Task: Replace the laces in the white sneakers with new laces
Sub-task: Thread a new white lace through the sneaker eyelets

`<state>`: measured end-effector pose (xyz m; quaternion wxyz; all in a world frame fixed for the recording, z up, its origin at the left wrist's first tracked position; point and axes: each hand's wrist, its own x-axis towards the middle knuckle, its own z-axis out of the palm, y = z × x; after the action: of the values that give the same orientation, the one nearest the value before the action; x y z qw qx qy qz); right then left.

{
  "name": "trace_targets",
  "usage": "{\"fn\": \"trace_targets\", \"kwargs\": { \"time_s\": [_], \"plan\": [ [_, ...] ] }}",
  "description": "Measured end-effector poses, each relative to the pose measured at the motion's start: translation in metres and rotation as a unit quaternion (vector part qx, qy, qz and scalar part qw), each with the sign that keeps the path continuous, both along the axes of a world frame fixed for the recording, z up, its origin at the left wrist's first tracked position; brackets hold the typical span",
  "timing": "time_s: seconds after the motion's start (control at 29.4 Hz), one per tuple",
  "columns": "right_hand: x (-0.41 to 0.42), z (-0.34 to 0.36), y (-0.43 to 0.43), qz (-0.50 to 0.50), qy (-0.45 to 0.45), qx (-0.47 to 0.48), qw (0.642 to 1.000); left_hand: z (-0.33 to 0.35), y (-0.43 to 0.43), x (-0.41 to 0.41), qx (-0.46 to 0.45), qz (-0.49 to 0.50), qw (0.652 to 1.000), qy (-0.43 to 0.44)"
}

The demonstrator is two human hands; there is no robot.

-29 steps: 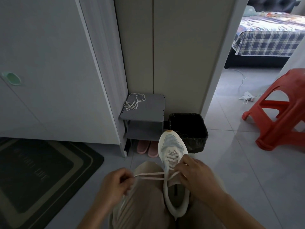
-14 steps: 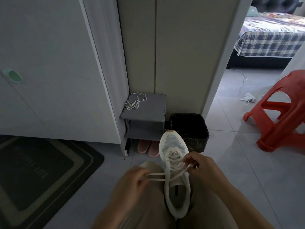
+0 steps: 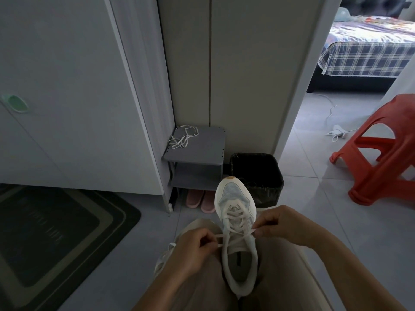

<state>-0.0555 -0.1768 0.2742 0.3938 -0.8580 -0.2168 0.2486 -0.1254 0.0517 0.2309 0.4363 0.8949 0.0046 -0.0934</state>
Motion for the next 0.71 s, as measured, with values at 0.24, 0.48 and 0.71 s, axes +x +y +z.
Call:
{"fn": "trace_targets", "kwargs": {
  "time_s": [0.24, 0.48, 0.71],
  "plan": [
    [0.015, 0.002, 0.022, 0.089, 0.027, -0.08, 0.992, 0.0, 0.021, -0.012, 0.02, 0.022, 0.999, 0.026],
    [0.019, 0.006, 0.033, 0.103, 0.019, -0.112, 0.988, 0.002, -0.01, -0.013, 0.037, -0.022, 0.997, -0.066],
    [0.016, 0.002, 0.028, 0.102, 0.049, -0.109, 0.988, -0.007, -0.013, -0.008, -0.02, 0.04, 0.999, -0.016]
  ]
}}
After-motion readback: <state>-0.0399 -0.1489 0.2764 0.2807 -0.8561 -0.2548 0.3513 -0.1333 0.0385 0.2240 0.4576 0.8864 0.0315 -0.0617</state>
